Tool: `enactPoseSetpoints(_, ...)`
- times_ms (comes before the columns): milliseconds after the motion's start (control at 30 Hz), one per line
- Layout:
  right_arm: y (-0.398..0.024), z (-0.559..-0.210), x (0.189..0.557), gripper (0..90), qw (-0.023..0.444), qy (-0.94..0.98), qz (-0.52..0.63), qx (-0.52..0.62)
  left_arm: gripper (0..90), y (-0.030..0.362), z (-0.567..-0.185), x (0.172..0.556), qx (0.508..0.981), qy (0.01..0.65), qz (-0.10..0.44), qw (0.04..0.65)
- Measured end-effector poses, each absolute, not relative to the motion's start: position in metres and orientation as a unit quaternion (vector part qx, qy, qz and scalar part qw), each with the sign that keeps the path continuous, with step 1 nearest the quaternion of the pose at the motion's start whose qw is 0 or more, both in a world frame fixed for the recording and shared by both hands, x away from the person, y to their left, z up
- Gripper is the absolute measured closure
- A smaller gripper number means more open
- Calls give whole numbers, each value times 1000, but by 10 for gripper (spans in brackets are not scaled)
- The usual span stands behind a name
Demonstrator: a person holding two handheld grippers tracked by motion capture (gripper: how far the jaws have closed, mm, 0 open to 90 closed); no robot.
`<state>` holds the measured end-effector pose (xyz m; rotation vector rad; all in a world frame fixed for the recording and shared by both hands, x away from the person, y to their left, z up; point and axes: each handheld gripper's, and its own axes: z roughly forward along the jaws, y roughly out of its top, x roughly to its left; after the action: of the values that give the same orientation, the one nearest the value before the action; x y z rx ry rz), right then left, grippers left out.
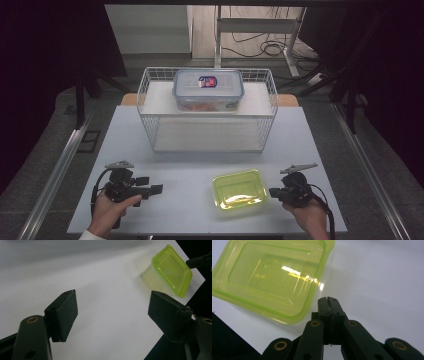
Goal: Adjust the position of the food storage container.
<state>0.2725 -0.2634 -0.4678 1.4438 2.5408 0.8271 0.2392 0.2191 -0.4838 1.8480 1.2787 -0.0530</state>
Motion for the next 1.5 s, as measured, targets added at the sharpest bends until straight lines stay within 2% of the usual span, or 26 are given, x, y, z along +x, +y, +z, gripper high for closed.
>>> enactPoseSetpoints(133, -252, -469, 271, 893, 60, 844, 258, 466, 234, 219, -484, 239, 742, 513, -21, 432)
enactPoseSetpoints(967, -176, -481, 277, 893, 36, 872, 260, 413, 233, 222, -487, 240, 737, 521, -23, 431)
enactPoseSetpoints(1500, -182, -478, 281, 891, 41, 858, 293, 420, 224, 217, -488, 239, 740, 513, -22, 435)
